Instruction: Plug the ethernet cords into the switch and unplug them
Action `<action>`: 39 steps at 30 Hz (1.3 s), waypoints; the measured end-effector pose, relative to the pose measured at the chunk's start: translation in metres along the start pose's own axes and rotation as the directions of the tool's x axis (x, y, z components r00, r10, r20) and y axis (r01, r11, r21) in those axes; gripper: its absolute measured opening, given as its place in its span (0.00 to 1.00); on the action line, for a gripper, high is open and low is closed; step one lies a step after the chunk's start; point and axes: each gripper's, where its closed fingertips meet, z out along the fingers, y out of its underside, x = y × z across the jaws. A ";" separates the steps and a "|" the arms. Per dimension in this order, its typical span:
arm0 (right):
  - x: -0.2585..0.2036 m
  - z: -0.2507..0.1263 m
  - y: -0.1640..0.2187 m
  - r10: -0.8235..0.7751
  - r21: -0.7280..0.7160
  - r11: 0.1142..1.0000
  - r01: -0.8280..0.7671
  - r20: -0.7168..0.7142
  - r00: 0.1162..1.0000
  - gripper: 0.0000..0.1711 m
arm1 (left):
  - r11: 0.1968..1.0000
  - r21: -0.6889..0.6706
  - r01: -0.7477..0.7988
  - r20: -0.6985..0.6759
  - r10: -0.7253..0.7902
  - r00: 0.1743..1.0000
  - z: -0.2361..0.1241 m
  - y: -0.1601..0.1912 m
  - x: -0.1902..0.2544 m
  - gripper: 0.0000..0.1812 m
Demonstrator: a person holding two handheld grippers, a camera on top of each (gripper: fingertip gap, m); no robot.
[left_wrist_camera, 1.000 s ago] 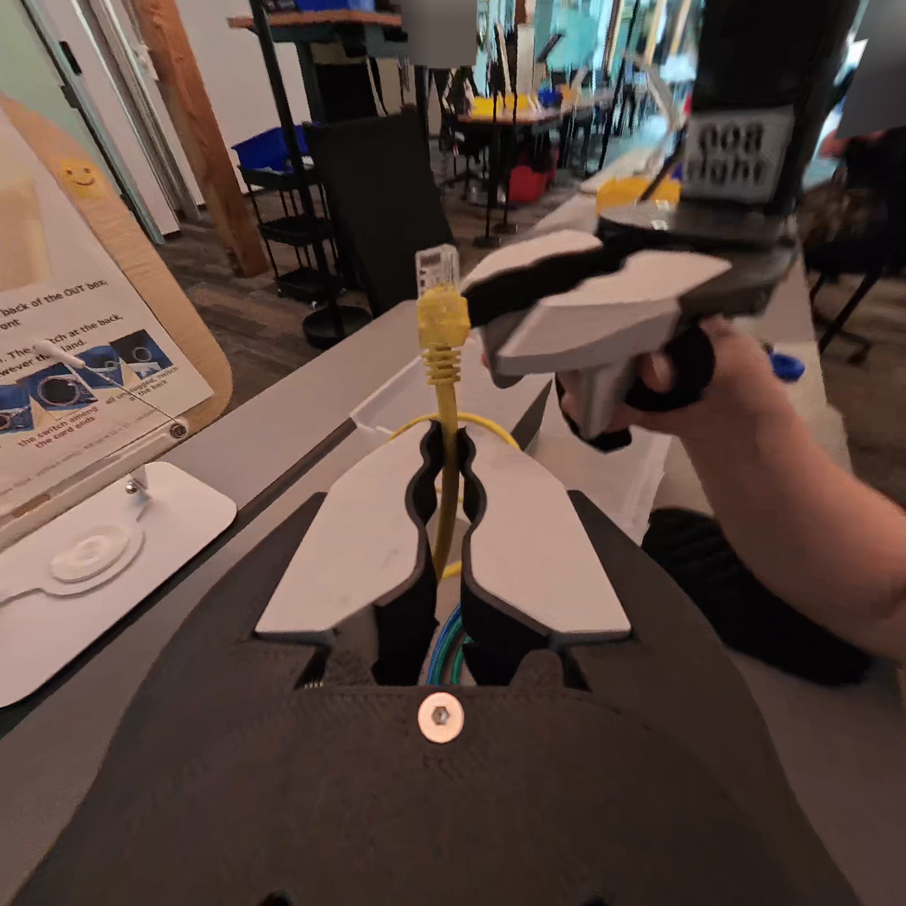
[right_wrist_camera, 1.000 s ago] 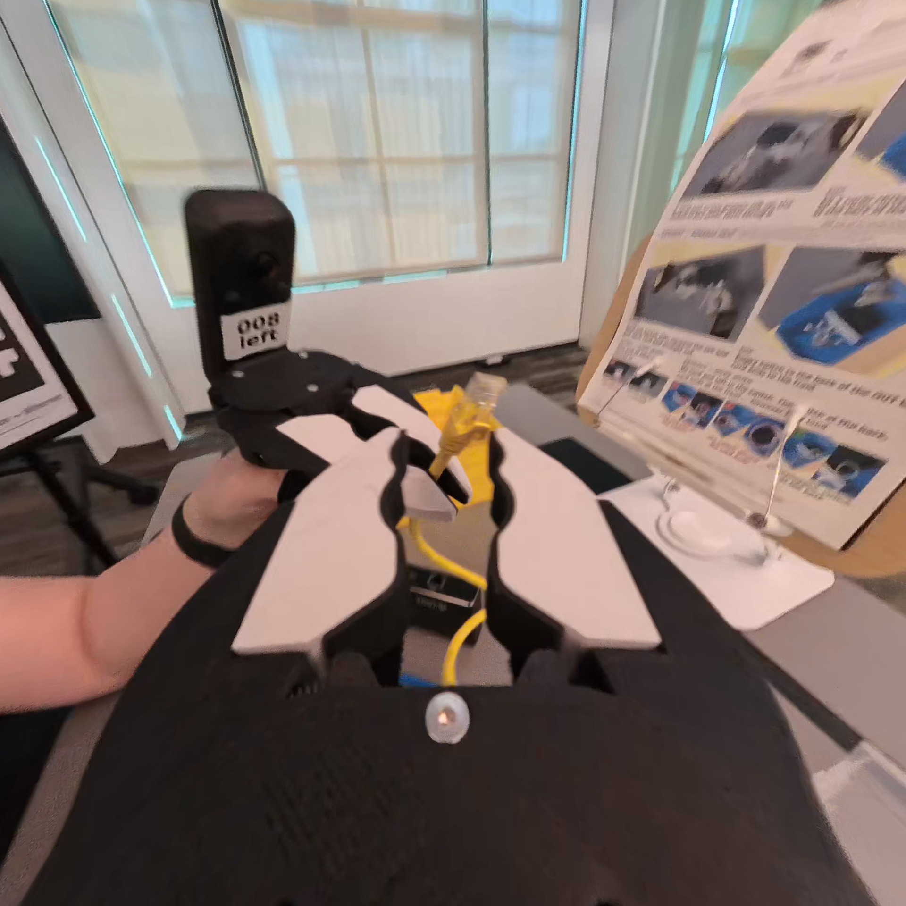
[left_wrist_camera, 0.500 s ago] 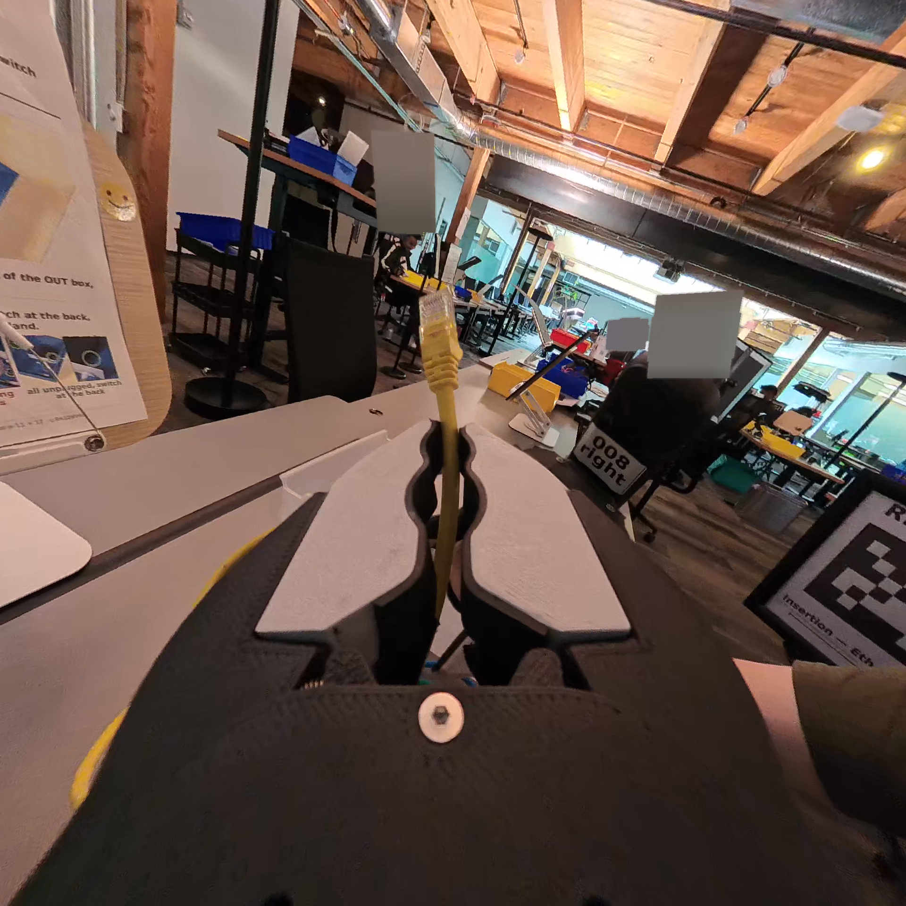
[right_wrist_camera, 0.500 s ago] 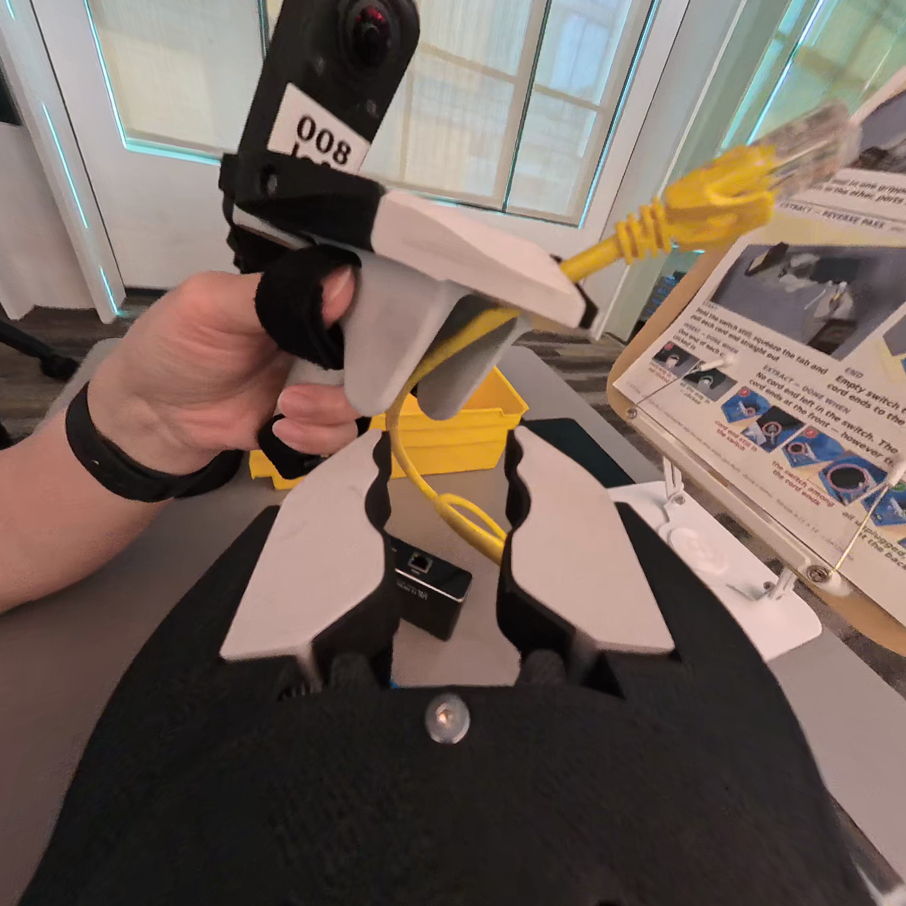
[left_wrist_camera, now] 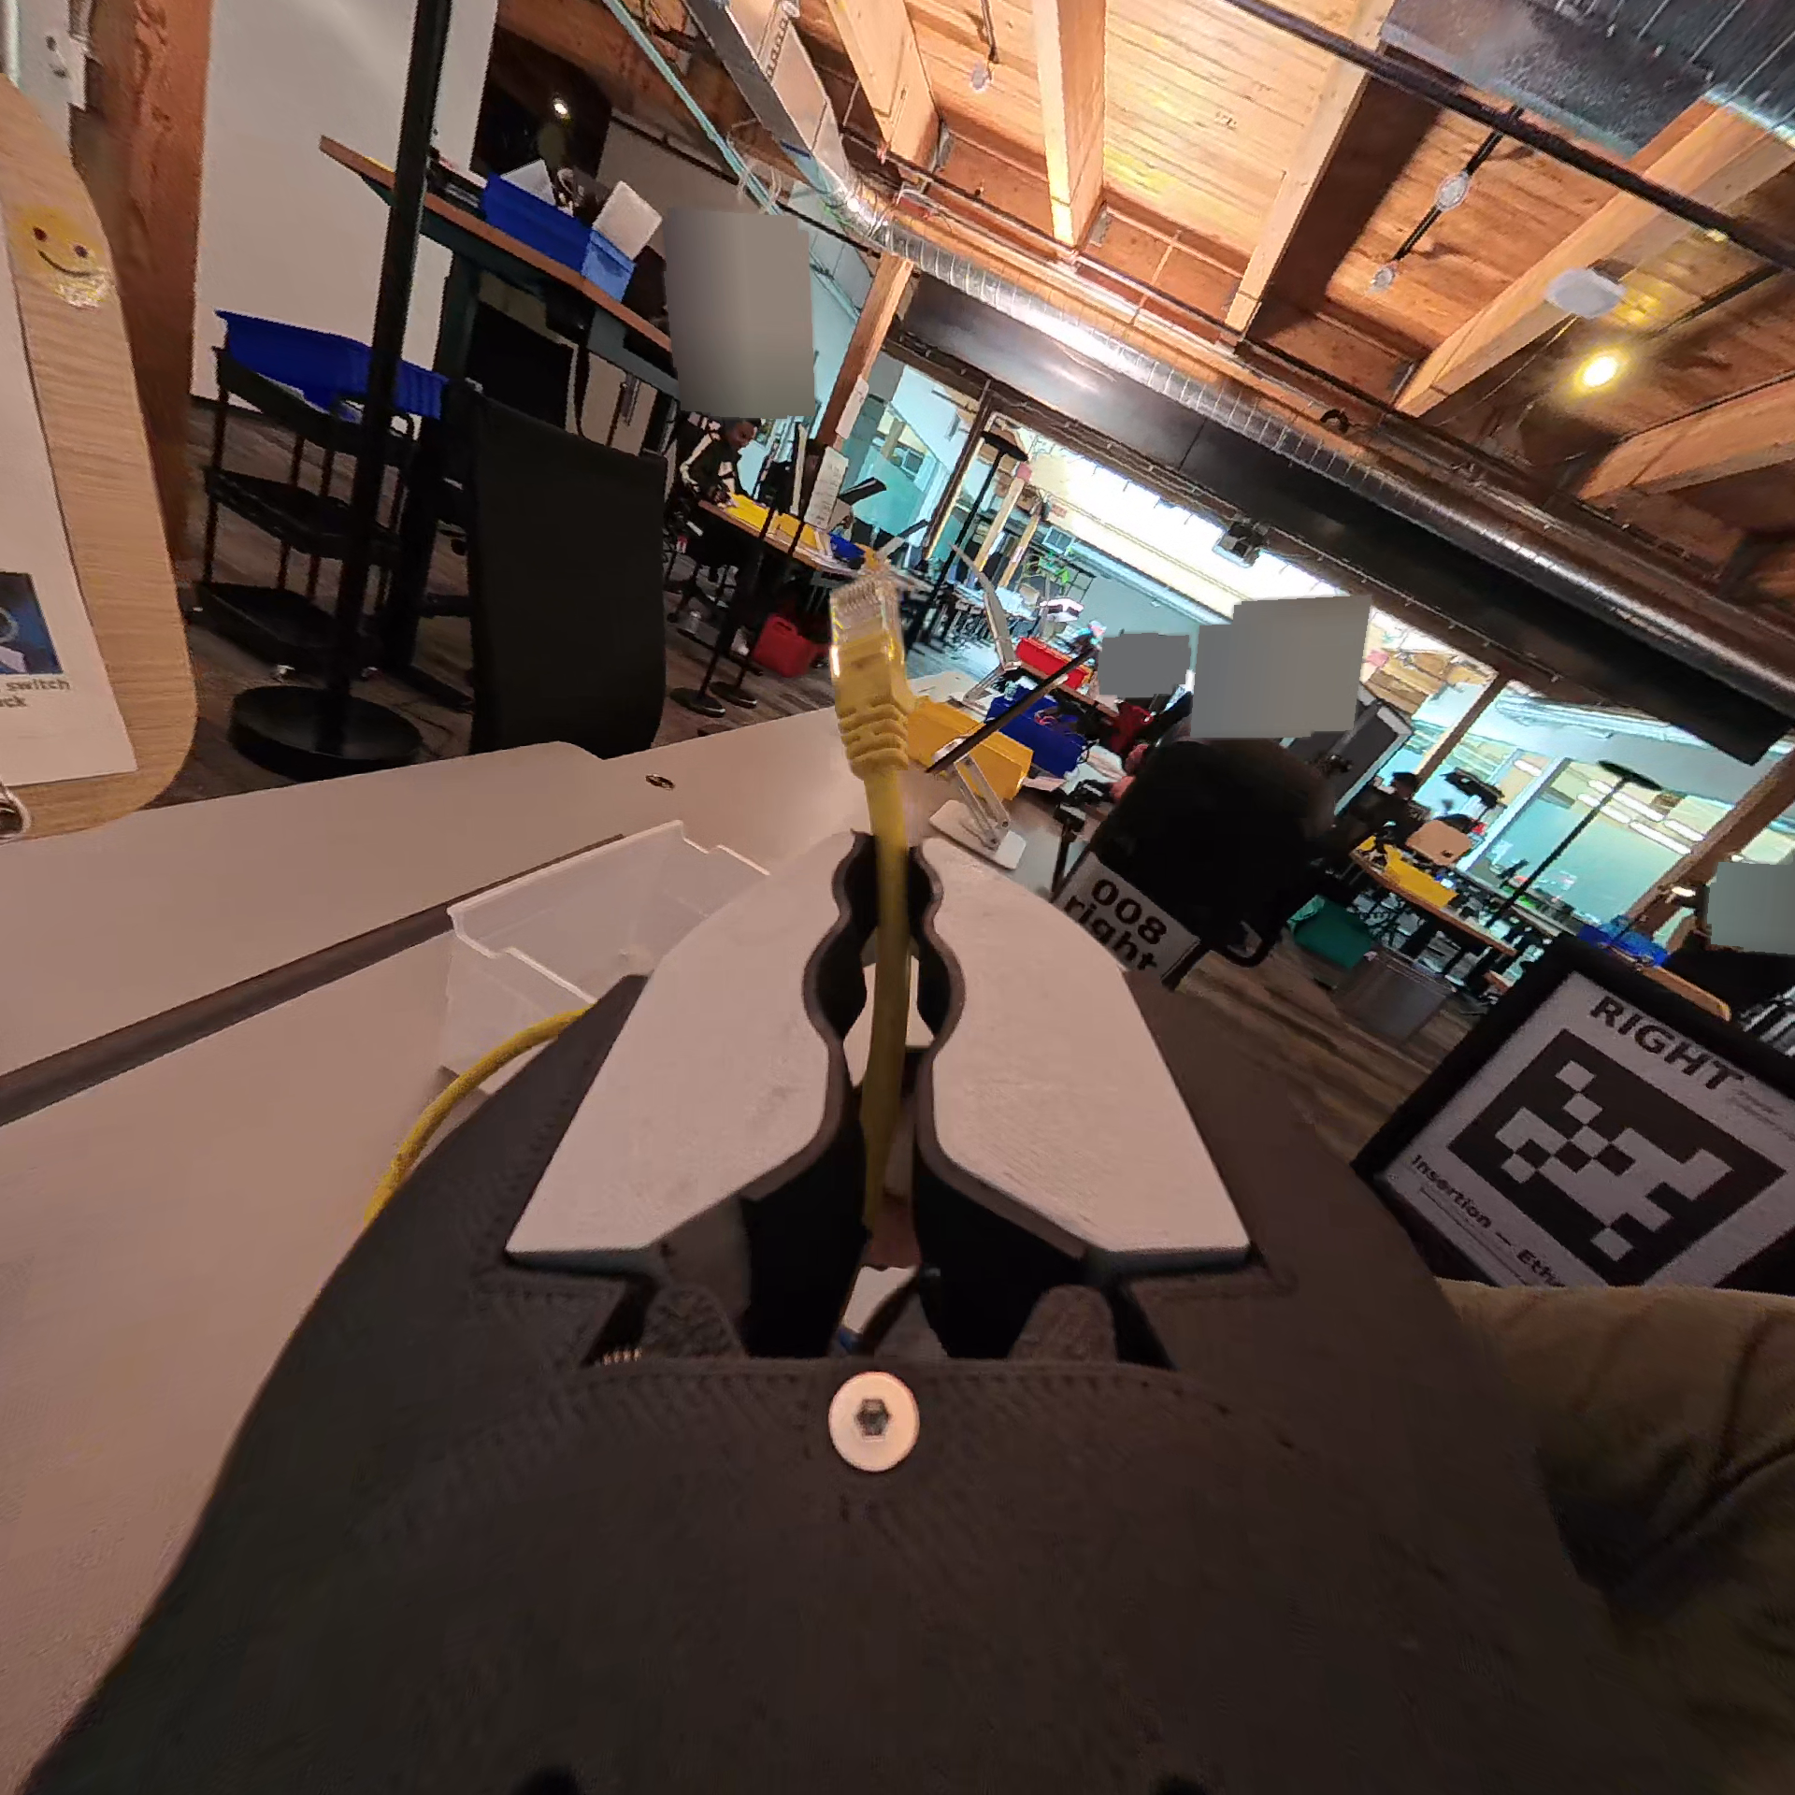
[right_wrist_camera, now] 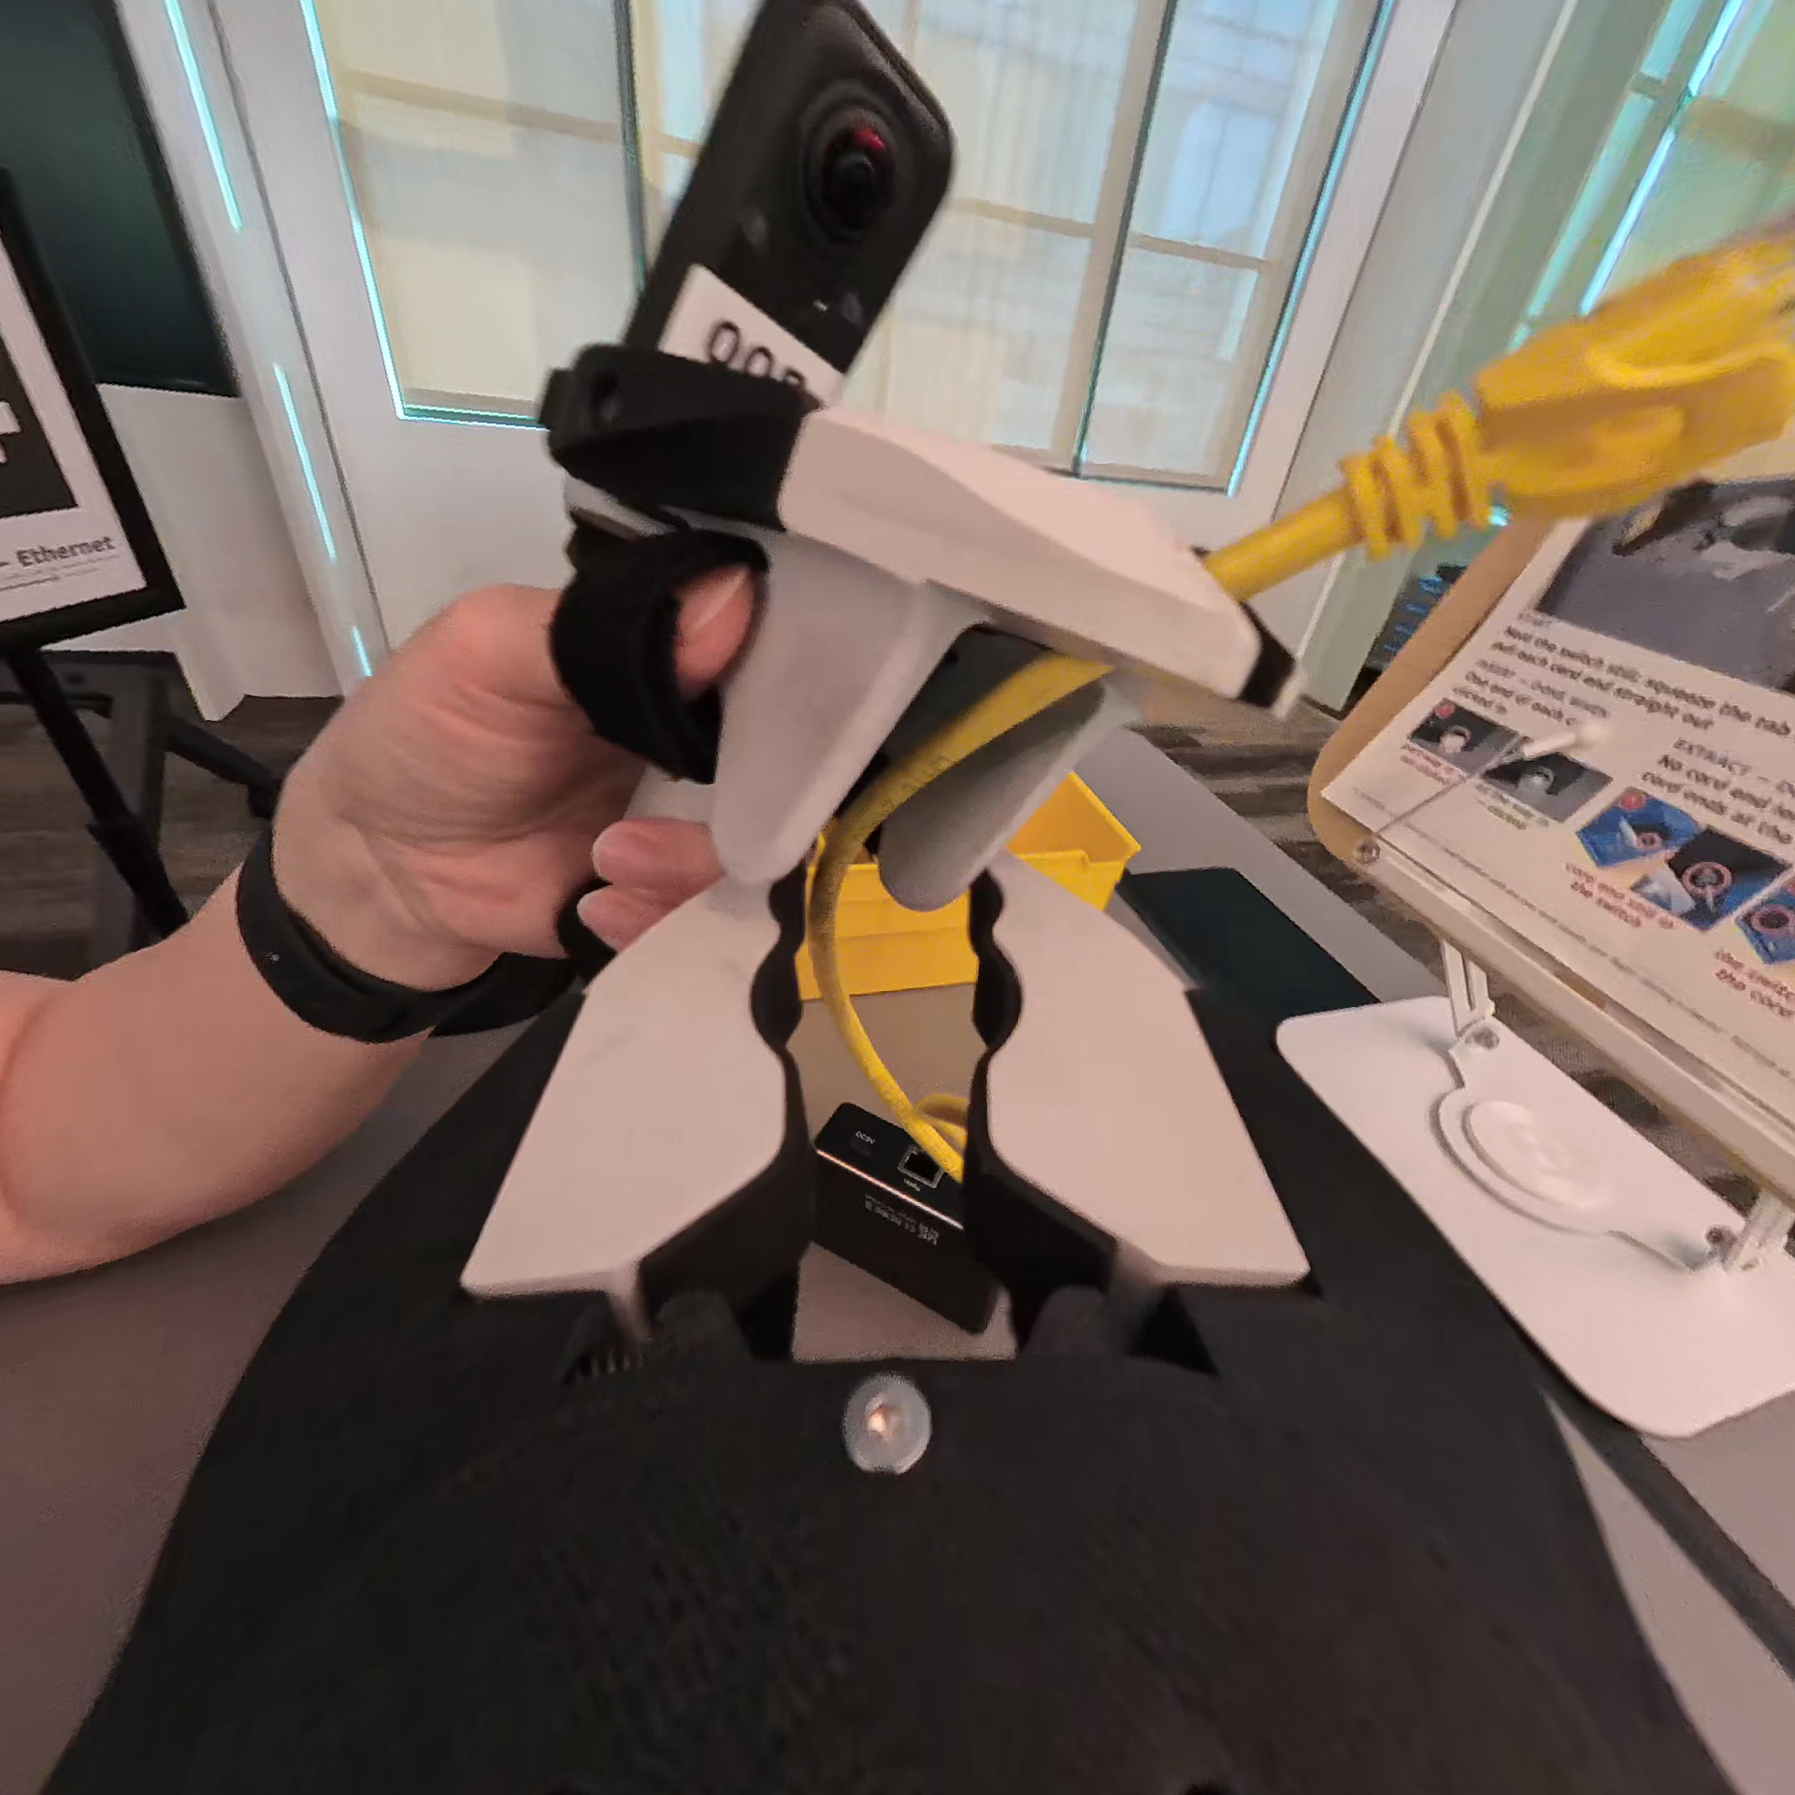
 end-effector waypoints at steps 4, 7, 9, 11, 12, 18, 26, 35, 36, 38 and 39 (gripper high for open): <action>0.003 0.005 0.007 0.090 -0.029 0.996 -0.090 -0.005 0.996 0.13 | 0.999 0.016 -0.028 0.061 0.027 0.998 0.002 0.001 -0.006 0.03; 0.000 -0.001 0.010 0.130 -0.102 0.987 -0.124 0.054 0.990 0.10 | 0.999 0.002 -0.036 0.033 0.036 0.999 0.005 0.003 -0.001 0.03; -0.003 -0.008 0.012 0.155 -0.170 0.976 -0.139 0.088 0.984 0.09 | 0.999 -0.011 -0.037 -0.002 0.037 0.999 0.008 0.006 0.005 0.03; -0.003 -0.012 0.013 0.166 -0.206 0.967 -0.147 0.079 0.983 0.09 | 0.998 -0.014 -0.065 0.003 0.065 0.998 0.011 0.007 0.007 0.03; -0.002 -0.012 0.012 0.170 -0.201 0.968 -0.153 0.069 0.983 0.09 | 0.996 0.004 -0.085 0.021 0.085 0.996 0.011 0.006 0.007 0.03; -0.011 0.001 0.016 0.216 -0.170 0.965 -0.199 0.089 0.972 0.06 | 0.985 0.106 -0.139 0.069 0.132 0.989 0.007 -0.007 0.013 0.03; -0.011 -0.031 0.022 0.009 -0.364 0.931 0.031 0.107 0.994 0.04 | 0.989 0.096 -0.114 0.029 0.112 0.993 -0.010 -0.017 0.007 0.04; -0.022 -0.098 0.042 -0.226 -0.566 0.754 0.335 0.256 0.940 0.04 | 0.971 -0.147 0.189 -0.326 -0.228 0.918 0.000 0.019 0.017 0.10; -0.023 -0.103 0.043 -0.226 -0.568 0.747 0.347 0.274 0.935 0.04 | 0.962 -0.175 0.210 -0.333 -0.259 0.907 0.002 0.023 0.016 0.11; -0.025 -0.111 0.046 -0.204 -0.573 0.743 0.347 0.300 0.932 0.04 | 0.951 -0.209 0.227 -0.361 -0.290 0.886 0.004 0.029 0.017 0.13; -0.028 -0.115 0.046 -0.191 -0.561 0.751 0.348 0.321 0.928 0.04 | 0.949 -0.214 0.233 -0.390 -0.301 0.870 0.003 0.029 0.020 0.14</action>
